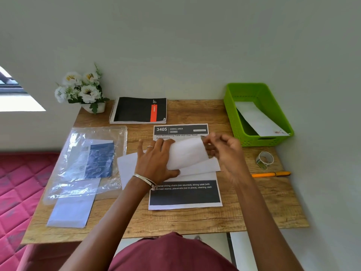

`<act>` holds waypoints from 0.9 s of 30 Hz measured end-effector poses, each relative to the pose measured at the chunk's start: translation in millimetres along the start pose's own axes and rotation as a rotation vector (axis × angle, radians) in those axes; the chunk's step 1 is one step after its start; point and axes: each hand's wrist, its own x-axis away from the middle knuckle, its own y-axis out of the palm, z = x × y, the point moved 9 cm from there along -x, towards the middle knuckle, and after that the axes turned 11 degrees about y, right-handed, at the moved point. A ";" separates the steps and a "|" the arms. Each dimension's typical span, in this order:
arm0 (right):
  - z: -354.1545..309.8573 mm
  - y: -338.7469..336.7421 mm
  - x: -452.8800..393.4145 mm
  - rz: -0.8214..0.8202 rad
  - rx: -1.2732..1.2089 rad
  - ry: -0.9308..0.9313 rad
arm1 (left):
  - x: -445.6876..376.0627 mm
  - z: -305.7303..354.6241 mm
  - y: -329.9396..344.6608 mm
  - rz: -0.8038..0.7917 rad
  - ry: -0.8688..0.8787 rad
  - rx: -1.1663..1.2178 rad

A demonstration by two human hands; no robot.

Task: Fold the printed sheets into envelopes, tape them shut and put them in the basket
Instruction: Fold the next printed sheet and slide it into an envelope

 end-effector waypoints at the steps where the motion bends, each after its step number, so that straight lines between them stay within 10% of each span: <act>1: -4.1 -10.4 -0.7 0.090 -0.034 -0.048 | 2.6 -8.8 0.8 -0.008 -0.037 0.011; 5: 12.3 -50.4 -7.3 0.460 0.339 -0.023 | 12.3 -35.2 1.8 -0.021 -0.120 0.040; 14: 69.0 -36.2 -21.4 0.494 1.027 0.262 | 16.3 -41.6 9.3 -0.055 -0.129 0.076; 27: 52.1 -47.2 -20.0 0.225 0.245 0.151 | 15.4 -44.2 11.9 -0.075 -0.124 0.044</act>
